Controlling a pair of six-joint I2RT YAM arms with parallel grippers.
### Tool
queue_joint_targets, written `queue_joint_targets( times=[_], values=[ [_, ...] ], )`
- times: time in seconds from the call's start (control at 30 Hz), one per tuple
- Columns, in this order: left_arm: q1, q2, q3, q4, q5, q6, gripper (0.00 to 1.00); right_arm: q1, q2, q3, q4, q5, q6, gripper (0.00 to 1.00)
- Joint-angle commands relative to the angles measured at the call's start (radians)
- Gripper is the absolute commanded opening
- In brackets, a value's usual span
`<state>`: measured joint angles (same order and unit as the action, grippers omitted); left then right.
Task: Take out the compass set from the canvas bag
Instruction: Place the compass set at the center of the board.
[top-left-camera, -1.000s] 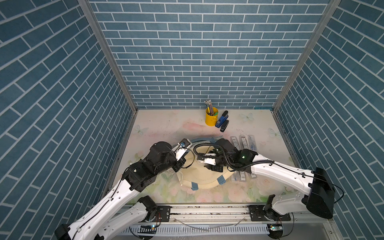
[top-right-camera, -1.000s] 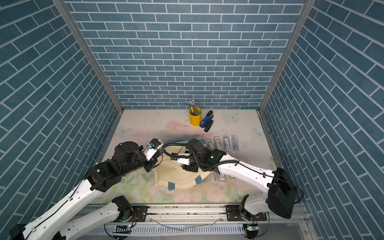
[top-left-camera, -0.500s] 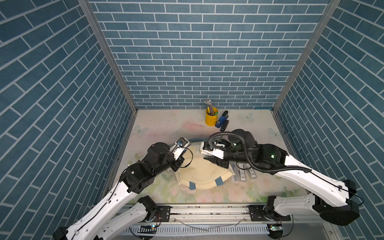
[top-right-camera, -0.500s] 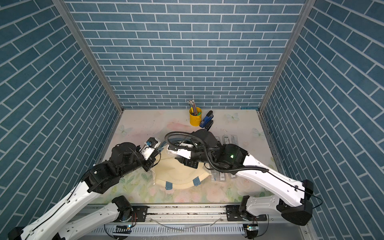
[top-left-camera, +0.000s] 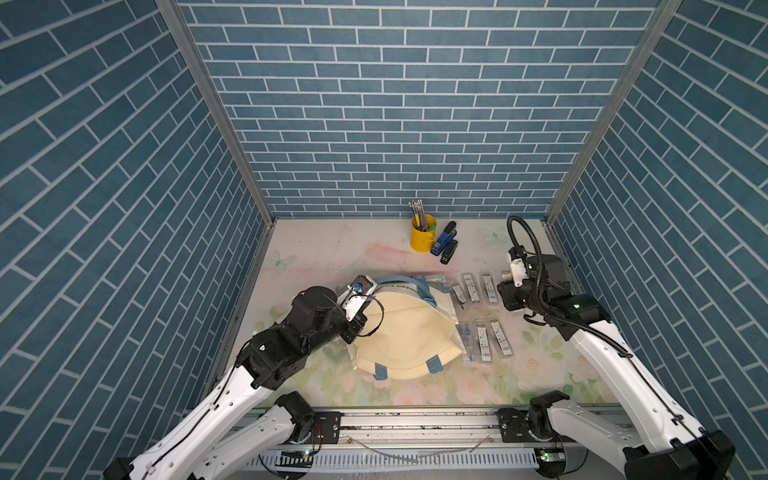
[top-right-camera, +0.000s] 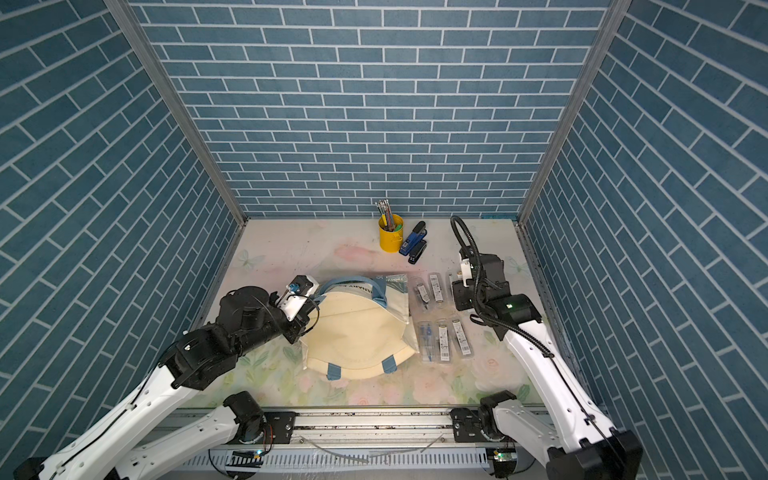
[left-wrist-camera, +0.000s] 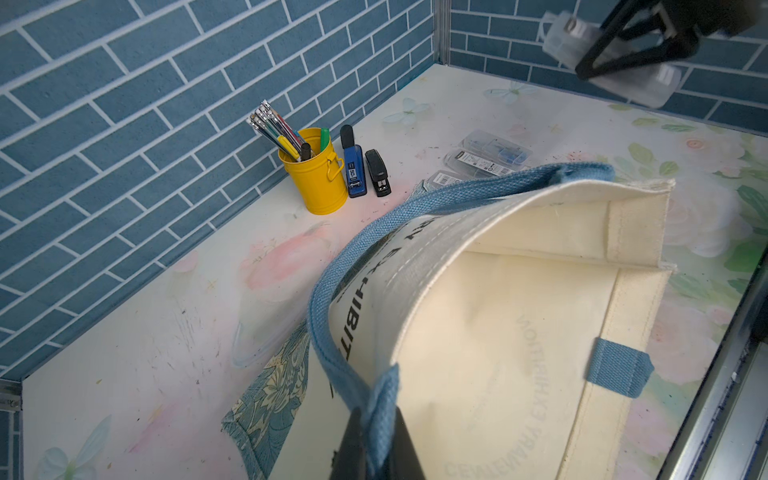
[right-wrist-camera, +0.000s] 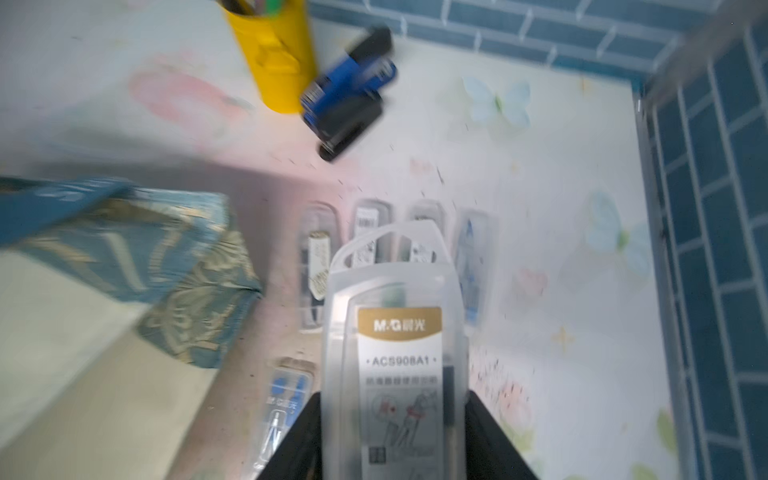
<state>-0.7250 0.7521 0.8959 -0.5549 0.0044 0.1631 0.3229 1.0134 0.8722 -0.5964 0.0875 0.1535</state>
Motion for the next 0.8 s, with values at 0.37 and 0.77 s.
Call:
queue_joint_targets(
  times=[0.37, 0.77],
  values=[
    [0.001, -0.003, 0.016, 0.056, 0.048, -0.019, 0.00, -0.099, 0.126, -0.224, 0.019, 0.099, 0.464, 0.20],
    [0.001, -0.010, 0.012, 0.064, 0.065, -0.022, 0.00, -0.171, 0.095, -0.287, 0.012, 0.111, 0.475, 0.31]
  ],
)
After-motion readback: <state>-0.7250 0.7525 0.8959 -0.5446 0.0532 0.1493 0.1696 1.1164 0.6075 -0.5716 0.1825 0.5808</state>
